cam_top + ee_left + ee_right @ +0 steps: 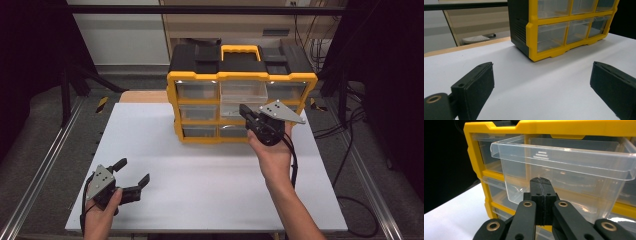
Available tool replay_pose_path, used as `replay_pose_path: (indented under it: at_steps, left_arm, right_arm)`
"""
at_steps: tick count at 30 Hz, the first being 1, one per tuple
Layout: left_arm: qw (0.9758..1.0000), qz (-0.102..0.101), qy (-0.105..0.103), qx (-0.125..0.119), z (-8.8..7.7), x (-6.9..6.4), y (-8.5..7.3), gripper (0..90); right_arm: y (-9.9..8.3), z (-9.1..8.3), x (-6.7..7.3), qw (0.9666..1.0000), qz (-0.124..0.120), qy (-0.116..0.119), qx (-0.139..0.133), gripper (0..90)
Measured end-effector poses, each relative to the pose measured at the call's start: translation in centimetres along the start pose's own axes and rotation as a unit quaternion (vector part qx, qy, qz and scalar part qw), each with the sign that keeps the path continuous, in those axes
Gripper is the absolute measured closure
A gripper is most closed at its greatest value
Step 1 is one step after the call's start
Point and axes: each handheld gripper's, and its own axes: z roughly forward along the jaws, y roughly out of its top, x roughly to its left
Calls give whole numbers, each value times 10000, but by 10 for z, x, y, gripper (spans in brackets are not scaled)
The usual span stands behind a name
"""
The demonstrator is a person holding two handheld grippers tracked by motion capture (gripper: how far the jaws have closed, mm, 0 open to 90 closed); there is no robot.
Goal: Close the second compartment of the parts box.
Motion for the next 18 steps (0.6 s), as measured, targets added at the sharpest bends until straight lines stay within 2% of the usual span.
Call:
replay_pose_path:
  at_steps: [10,18]
  left_arm:
    - [10000,14,-20,10,0,-1,0,53]
    - [9999,55,-80,66,3,-3,-1,53]
  right_arm:
    - [4,2,1,9991,-355,-217,-42,900]
    - [4,5,-1,9985,-437,-317,16,900]
